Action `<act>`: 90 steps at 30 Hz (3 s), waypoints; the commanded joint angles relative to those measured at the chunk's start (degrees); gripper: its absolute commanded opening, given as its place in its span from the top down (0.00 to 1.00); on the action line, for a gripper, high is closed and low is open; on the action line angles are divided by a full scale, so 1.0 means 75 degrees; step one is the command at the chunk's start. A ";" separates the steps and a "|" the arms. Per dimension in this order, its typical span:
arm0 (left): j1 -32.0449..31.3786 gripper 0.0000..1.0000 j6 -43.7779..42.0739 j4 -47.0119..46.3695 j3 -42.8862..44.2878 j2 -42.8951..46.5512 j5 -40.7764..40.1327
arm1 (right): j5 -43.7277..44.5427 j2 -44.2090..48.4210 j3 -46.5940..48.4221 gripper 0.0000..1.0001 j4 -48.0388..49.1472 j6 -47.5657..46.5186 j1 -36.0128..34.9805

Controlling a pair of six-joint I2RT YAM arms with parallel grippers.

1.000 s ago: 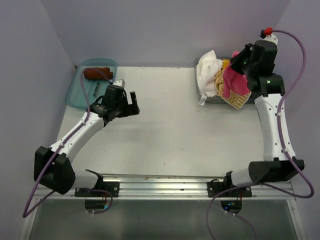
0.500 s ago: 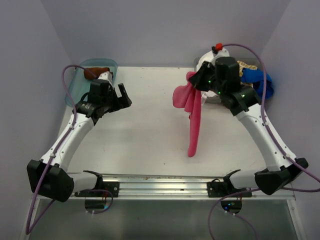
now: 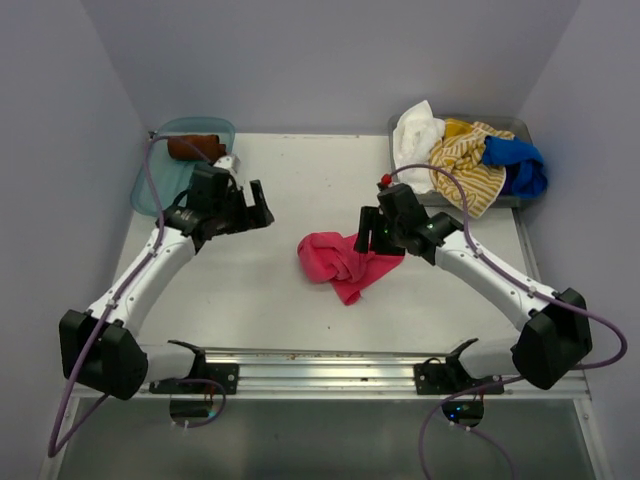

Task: Roll the towels
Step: Move the towel to the center of the board, then flatten the towel

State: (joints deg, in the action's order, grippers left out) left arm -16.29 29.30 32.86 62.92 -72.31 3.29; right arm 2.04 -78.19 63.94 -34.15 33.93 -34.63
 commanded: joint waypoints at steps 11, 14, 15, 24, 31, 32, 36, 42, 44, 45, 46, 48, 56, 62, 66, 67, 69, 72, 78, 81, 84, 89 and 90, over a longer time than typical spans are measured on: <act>-0.1812 0.06 0.0453 -0.2037 -0.0420 -0.2404 0.2231 | 0.0079 -0.0073 -0.1928 0.33 0.1189 0.1299 -0.1405; -0.1824 0.16 0.0523 -0.2354 -0.0455 -0.2686 0.2537 | 0.0103 -0.0705 -0.1835 0.33 0.1494 0.1335 -0.1546; -0.1824 0.26 0.0535 -0.2377 -0.0455 -0.2756 0.2538 | 0.0114 -0.0835 -0.1811 0.34 0.1634 0.1289 -0.1558; -0.1823 1.00 0.0547 -0.1734 0.0095 -0.2769 0.2293 | 0.1132 -0.1727 -0.1237 1.00 0.1520 0.1207 -0.1535; -0.1122 1.00 0.0535 -0.1170 0.0588 -0.1551 0.2138 | 0.2187 -0.0298 -0.0302 1.00 0.0536 0.0398 -0.0809; -0.0993 1.00 0.0535 -0.1171 0.0739 -0.1434 0.2290 | 0.2223 -0.0111 -0.0137 1.00 0.0464 0.0293 -0.0599; -0.0069 1.00 0.0278 -0.0586 0.1921 -0.1128 0.2351 | 0.2434 0.0488 0.0812 1.00 0.0300 -0.0315 -0.0199; 0.0332 1.00 -0.0238 0.0668 0.3832 -0.0707 0.1731 | 0.2891 0.1190 0.2337 1.00 -0.0262 -0.0786 -0.0164; 0.0356 1.00 -0.0461 0.1066 0.4195 -0.0402 0.1345 | 0.2880 0.1692 0.2420 1.00 -0.0520 -0.0809 -0.0164; 0.0368 1.00 -0.0519 0.1207 0.4302 -0.0308 0.1203 | 0.2891 0.1858 0.2408 1.00 -0.0625 -0.0786 -0.0164; 0.0368 1.00 -0.0624 0.1347 0.4372 -0.0110 0.1109 | 0.2857 0.2068 0.2246 1.00 -0.0684 -0.0763 -0.0164; 0.0368 1.00 -0.0695 0.1419 0.4432 0.0090 0.1026 | 0.2775 0.2561 0.2046 1.00 -0.0930 -0.0670 -0.0175; 0.0368 0.90 -0.0602 0.0296 0.3520 -0.1055 0.1542 | 0.3451 0.2622 0.0277 1.00 -0.0968 -0.0505 -0.0175; 0.0368 0.20 -0.1070 0.1769 0.5014 -0.4044 0.0945 | 0.3712 0.1532 -0.0697 0.55 -0.0965 -0.0155 0.0024; 0.0356 0.14 -0.1000 0.1046 0.3965 -0.3043 0.0793 | 0.3478 0.1683 -0.1247 0.50 -0.0814 0.0057 0.0059; 0.0356 0.14 -0.0942 0.0963 0.3766 -0.2841 0.0676 | 0.3350 0.1707 -0.1376 0.50 -0.0779 0.0081 0.0071; 0.0356 0.16 -0.0825 0.1020 0.3180 -0.2396 0.0523 | 0.3046 0.1625 -0.1447 0.50 -0.0685 0.0163 0.0082; 0.0298 0.23 -0.0638 0.0800 0.1951 -0.1729 0.0733 | 0.2659 0.1450 -0.1576 0.50 -0.0498 0.0303 0.0082; -0.1387 0.47 0.0672 0.0623 -0.0230 -0.0825 -0.0273 | 0.2270 0.1099 -0.1694 0.50 -0.0169 0.0456 0.0071; -0.2395 0.47 0.1611 -0.0220 -0.1262 -0.0565 -0.0368 | 0.2317 0.1028 -0.1588 0.50 -0.0181 0.0433 0.0071; -0.2889 0.36 0.2046 -0.0268 -0.1428 -0.1043 -0.0682 | 0.2329 0.1051 -0.1530 0.49 -0.0204 0.0433 0.0082; -0.3276 0.31 0.2117 -0.0689 -0.1463 -0.1770 -0.0639 | 0.2317 0.1133 -0.1576 0.48 -0.0240 0.0444 0.0071; -0.3311 0.32 0.2140 -0.0911 -0.1475 -0.1865 -0.0591 | 0.2306 0.1144 -0.1600 0.48 -0.0251 0.0456 0.0082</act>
State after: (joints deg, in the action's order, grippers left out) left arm -39.94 42.52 32.34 51.72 -84.40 0.19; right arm 19.77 -70.76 51.53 -37.56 36.21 -34.17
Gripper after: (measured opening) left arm 0.686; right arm 0.518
